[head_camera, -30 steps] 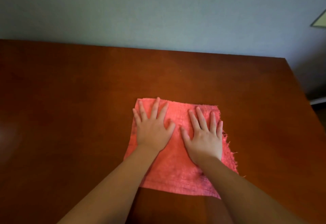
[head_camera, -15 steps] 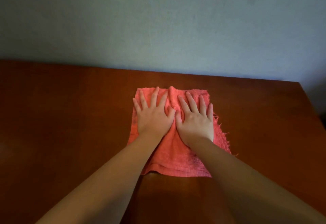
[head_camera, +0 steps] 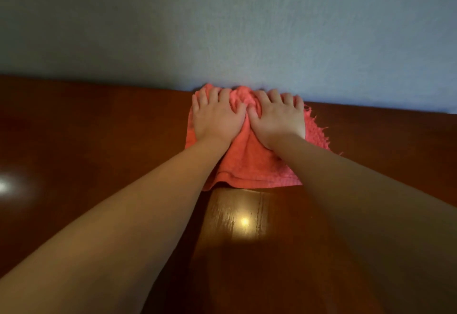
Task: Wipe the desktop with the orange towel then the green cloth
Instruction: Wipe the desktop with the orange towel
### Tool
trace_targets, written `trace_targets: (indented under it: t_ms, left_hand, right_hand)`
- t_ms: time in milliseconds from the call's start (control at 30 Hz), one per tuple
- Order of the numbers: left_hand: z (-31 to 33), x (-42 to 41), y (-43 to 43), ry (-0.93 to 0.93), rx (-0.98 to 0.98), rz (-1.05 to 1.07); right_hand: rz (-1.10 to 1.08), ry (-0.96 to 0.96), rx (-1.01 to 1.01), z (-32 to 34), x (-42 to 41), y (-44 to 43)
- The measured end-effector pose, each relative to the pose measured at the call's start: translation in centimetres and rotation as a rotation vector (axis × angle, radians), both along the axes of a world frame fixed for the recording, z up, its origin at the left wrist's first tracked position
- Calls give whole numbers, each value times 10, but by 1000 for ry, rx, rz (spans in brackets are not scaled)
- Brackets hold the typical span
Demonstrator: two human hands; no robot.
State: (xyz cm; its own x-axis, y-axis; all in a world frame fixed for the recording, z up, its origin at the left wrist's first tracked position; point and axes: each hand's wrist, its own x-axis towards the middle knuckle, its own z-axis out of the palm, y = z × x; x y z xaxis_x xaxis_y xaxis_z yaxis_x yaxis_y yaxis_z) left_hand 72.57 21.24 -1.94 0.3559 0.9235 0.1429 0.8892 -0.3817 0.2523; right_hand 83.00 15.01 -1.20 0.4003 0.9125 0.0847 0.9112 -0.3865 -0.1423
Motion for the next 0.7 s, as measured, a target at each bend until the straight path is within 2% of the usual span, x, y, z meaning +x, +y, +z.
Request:
trace_targets:
  t_ms: [267,700]
  left_hand:
    - [3,-71,-18,116,-87,-15]
    - [0,-172,-66,79,-107,-79]
  right_hand:
    - [3,54,-87,3,-28,-39]
    - [-63,24,-135,1,-138,-95]
